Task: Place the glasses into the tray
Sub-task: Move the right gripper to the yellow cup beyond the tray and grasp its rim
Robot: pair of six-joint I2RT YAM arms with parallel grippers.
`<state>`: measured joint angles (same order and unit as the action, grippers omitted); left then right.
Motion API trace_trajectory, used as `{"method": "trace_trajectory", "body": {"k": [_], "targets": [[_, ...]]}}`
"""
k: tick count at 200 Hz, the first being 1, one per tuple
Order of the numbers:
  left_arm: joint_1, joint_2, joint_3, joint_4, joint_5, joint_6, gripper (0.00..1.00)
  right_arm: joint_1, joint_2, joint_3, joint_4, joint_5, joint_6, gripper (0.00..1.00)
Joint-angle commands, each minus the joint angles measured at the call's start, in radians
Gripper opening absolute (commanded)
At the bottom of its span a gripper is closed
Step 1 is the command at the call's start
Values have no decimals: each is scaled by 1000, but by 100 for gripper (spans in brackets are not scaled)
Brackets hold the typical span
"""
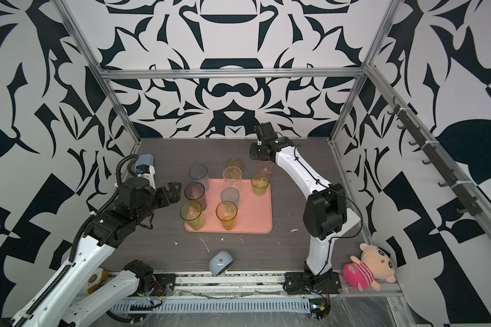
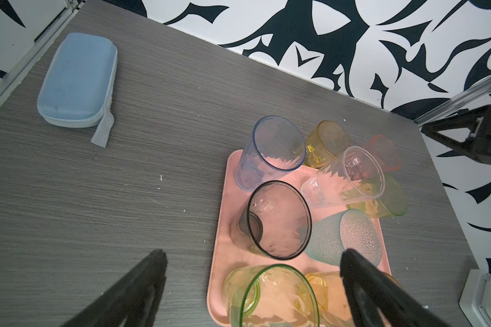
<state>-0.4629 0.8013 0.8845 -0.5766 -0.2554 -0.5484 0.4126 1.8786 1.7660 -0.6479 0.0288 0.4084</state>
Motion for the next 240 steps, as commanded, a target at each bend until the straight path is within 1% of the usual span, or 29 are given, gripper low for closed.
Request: {"method": "trace_trajectory", "body": {"k": [1, 66, 112, 179, 214, 240], "targets": [[4, 1, -22, 18, -9, -10, 99, 12, 16, 66, -8, -15, -20, 17], [4, 24, -18, 18, -21, 14, 100, 30, 106, 134, -7, -20, -22, 17], [4, 42, -8, 20, -25, 22, 99, 34, 175, 201, -9, -35, -32, 19], [4, 53, 2, 2, -33, 25, 100, 68, 271, 281, -25, -49, -62, 34], [4, 50, 6, -14, -45, 31, 99, 72, 317, 331, -47, -47, -65, 37], [3, 49, 24, -44, -53, 40, 99, 75, 346, 362, -69, -23, -65, 38]]}}
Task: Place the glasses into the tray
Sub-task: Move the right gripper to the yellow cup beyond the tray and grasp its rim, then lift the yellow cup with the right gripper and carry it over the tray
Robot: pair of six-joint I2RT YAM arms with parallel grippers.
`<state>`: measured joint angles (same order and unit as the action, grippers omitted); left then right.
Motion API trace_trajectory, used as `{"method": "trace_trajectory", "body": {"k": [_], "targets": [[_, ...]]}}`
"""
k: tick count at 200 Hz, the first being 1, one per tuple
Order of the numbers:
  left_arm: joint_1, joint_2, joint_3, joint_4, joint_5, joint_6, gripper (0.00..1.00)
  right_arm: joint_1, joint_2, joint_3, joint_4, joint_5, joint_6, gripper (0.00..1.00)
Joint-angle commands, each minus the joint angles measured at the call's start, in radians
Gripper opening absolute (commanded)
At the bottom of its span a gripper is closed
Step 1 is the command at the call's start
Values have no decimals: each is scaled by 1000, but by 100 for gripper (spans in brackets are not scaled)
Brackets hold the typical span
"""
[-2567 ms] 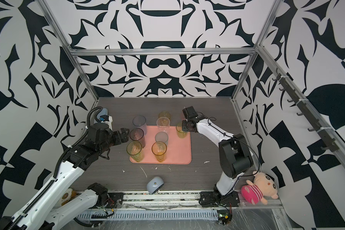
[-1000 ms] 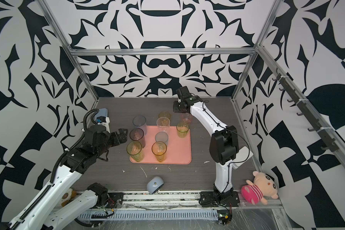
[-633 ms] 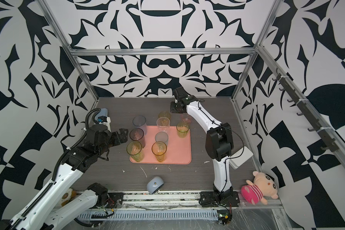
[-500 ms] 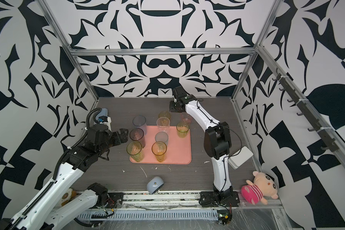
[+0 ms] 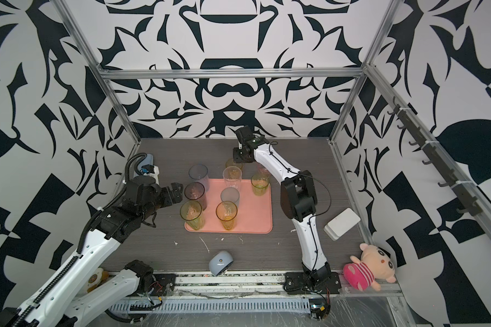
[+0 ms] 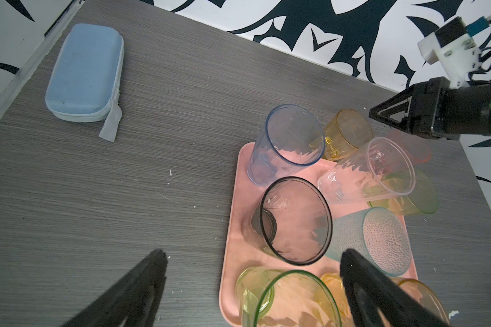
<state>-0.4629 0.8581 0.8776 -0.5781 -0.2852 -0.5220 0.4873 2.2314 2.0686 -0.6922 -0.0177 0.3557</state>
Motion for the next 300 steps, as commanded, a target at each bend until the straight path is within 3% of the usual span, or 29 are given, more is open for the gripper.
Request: {"method": "trace_trajectory", "body": {"k": [1, 35, 119, 300], "targets": [[4, -8, 32, -43, -23, 14, 99, 0, -6, 61, -25, 25, -12, 38], [4, -17, 29, -53, -40, 22, 99, 8, 18, 80, -47, 84, -18, 41], [3, -18, 27, -56, -42, 17, 100, 8, 72, 118, -65, 78, -14, 44], [4, -16, 32, -70, -36, 19, 99, 8, 123, 168, -94, 74, 1, 14]]}}
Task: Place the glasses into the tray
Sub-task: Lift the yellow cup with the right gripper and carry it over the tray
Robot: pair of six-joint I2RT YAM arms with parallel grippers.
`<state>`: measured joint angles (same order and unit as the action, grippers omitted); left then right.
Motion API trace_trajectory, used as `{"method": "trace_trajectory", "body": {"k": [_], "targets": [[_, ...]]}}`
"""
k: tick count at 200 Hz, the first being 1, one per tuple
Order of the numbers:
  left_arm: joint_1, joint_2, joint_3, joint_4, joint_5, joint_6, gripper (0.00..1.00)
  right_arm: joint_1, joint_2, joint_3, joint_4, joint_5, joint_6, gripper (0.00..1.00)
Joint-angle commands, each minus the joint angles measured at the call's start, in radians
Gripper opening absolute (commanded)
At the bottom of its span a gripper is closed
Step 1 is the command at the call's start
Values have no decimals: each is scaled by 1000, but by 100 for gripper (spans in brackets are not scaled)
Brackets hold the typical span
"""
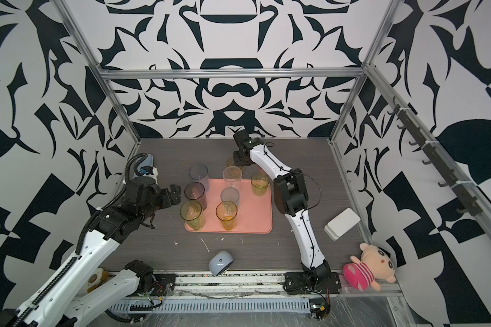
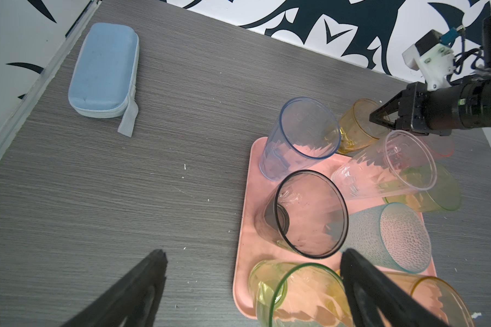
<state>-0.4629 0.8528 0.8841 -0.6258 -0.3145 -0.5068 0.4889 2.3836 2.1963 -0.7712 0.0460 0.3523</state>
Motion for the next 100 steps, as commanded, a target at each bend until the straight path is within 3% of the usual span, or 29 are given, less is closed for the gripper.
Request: {"method": "trace_trajectory", "body": {"k": [1, 100], "targets": [[3, -11, 26, -22, -6, 4, 99, 7, -29, 42, -15, 12, 4, 14], [4, -27, 29, -27, -6, -5, 100, 5, -64, 82, -73, 61, -39, 0]]}}
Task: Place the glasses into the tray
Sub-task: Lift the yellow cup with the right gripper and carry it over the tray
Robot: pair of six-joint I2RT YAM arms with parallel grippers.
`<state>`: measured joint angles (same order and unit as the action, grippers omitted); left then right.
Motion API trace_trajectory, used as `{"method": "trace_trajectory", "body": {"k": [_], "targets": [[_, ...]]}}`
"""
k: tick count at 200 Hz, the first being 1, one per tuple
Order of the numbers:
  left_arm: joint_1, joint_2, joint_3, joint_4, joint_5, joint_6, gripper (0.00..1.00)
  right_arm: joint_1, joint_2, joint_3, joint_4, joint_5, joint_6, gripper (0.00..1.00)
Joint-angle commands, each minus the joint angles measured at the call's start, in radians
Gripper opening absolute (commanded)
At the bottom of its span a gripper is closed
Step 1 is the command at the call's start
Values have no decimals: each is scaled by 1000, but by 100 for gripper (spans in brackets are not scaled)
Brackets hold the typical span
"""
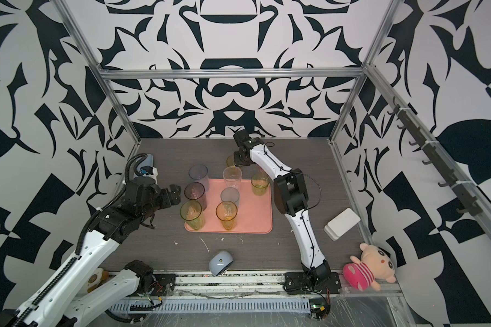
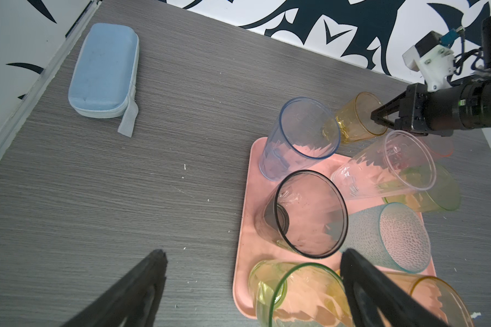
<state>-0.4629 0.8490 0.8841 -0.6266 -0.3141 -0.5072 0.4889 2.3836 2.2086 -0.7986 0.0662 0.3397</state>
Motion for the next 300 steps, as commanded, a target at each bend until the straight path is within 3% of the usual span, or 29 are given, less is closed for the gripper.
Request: {"method": "trace_trajectory", "body": {"k": [1, 137, 215, 300], "targets": [[3, -23, 28, -27, -6, -5, 100, 5, -64, 72, -47, 42, -28, 0], [4, -26, 37, -21, 11, -19, 99, 0, -285, 60, -244, 186, -84, 0], [4, 9, 40, -16, 50, -39, 99, 1, -532, -184, -287, 183, -57, 0], [3, 57, 36, 1, 124, -57, 99, 13, -836, -564, -214, 66, 0, 0]]}}
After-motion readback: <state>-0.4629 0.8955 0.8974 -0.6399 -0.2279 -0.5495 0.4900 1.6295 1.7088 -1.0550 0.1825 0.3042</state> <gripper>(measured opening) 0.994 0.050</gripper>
